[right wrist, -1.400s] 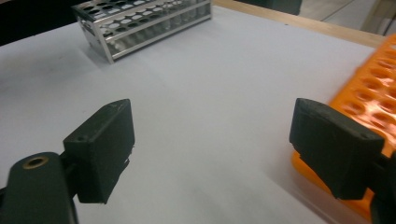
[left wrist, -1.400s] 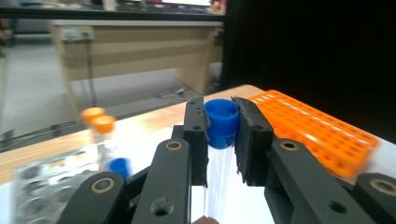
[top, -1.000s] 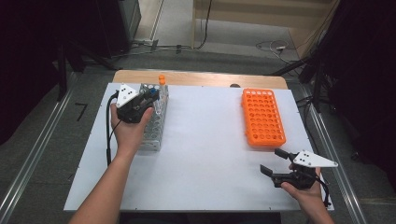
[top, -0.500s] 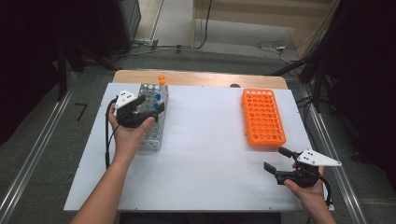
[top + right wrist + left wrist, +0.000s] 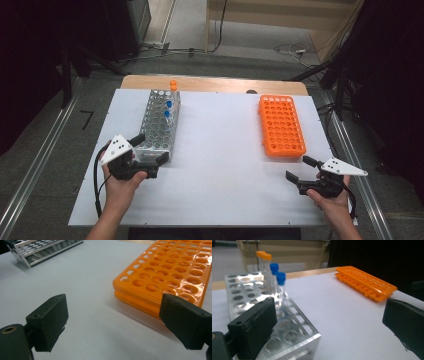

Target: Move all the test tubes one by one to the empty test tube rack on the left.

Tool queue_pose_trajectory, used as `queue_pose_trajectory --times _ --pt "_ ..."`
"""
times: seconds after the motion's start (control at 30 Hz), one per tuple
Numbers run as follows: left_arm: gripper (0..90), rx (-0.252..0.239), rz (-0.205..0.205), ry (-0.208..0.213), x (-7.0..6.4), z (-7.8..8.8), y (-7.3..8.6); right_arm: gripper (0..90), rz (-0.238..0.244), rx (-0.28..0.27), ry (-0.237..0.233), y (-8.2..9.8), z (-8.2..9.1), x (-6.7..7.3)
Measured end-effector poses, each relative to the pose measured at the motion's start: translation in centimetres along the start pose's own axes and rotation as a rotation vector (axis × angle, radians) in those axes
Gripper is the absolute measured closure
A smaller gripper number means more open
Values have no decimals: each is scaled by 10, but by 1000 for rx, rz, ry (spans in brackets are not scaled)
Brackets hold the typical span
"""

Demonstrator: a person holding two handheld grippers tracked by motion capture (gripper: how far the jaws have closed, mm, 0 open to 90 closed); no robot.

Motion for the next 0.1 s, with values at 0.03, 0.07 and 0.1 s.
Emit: queue_pose_trajectory --times 0.03,0.07,0.1 --pt "0 -7 1 7 -3 3 3 70 -2 2 1 1 0 -1" --pt "0 -9 3 11 -6 7 6 69 -5 6 3 1 0 -2" --pt "0 -10 -4 15 -9 10 8 69 -3 5 6 2 -1 -3"
Point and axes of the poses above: each handheld gripper's, and its own axes: z roughly backward along the jaws, y roughly out of its underside, x roughly to its left, the point moved 4 cm from there along -z, roughly forward along the jaws, and after that the axes turned 4 degrees about x, right-handed, at the moved point
